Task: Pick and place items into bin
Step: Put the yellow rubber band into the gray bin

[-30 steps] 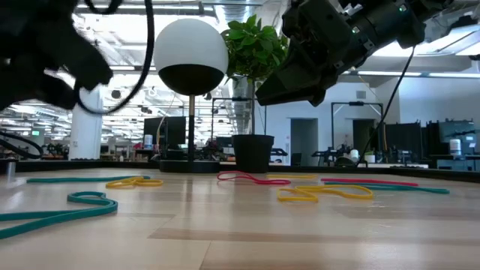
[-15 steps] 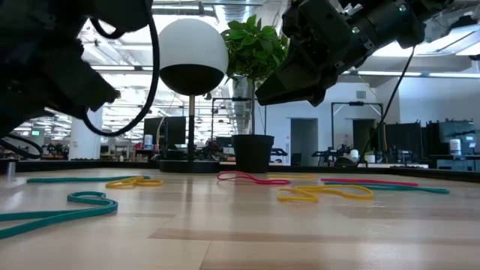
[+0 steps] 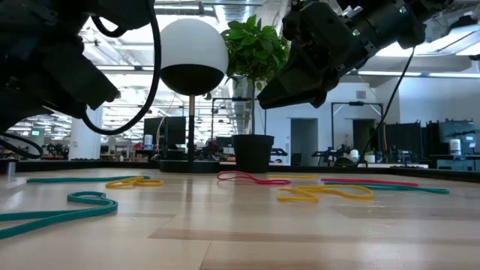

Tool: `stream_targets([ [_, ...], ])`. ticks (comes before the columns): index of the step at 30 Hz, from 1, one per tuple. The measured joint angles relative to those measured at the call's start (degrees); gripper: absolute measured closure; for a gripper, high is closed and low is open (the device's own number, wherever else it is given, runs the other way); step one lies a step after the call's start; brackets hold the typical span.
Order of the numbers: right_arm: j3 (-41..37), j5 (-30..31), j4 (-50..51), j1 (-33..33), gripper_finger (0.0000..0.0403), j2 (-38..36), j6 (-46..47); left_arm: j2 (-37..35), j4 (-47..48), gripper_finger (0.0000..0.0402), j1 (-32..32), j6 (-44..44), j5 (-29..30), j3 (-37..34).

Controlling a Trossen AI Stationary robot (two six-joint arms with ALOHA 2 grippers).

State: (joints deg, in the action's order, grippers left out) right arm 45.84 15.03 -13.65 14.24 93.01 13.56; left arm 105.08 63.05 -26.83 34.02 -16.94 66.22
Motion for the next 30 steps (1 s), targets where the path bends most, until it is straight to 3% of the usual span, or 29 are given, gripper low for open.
stream_targets([
  [19, 0.00, 0.00, -0.06, 0.00, 0.0281, 0.00, 0.00, -0.02, -4.46, 0.0339, -0.94, 0.61, -0.67, 0.02],
  [30, 0.00, -0.17, -0.06, 0.02, 0.0281, 0.00, 0.02, 4.85, -1.58, 0.0339, -1.38, -1.79, -1.06, 0.00],
])
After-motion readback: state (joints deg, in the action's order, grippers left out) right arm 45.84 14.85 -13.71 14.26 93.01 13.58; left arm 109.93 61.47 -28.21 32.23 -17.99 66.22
